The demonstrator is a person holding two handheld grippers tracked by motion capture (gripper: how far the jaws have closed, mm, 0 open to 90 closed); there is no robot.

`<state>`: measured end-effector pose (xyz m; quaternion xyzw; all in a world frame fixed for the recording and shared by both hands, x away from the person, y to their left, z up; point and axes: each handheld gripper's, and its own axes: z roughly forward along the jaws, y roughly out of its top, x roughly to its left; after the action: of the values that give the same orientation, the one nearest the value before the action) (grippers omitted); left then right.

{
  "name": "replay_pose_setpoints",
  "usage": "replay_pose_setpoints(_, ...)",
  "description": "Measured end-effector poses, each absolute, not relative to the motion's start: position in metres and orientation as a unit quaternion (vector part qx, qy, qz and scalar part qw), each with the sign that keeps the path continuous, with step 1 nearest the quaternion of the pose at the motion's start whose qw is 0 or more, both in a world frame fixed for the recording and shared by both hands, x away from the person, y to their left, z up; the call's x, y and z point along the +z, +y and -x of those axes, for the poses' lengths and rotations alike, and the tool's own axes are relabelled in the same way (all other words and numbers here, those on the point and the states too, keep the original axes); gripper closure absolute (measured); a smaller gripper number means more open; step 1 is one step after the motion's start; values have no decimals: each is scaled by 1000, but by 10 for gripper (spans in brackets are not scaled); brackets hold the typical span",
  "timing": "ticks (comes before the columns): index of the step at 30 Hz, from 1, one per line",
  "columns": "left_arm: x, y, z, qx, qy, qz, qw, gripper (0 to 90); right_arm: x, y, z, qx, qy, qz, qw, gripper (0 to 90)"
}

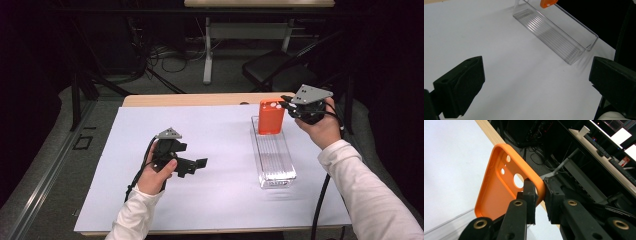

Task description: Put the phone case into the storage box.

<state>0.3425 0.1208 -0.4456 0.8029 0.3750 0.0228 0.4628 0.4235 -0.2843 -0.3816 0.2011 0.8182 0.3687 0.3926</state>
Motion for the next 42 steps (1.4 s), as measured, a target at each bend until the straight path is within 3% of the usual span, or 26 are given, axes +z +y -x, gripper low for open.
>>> replay_pose_setpoints(42,-446,132,-344,30,394,-792,465,6,-421,-268,-462,324,812,-180,451,806)
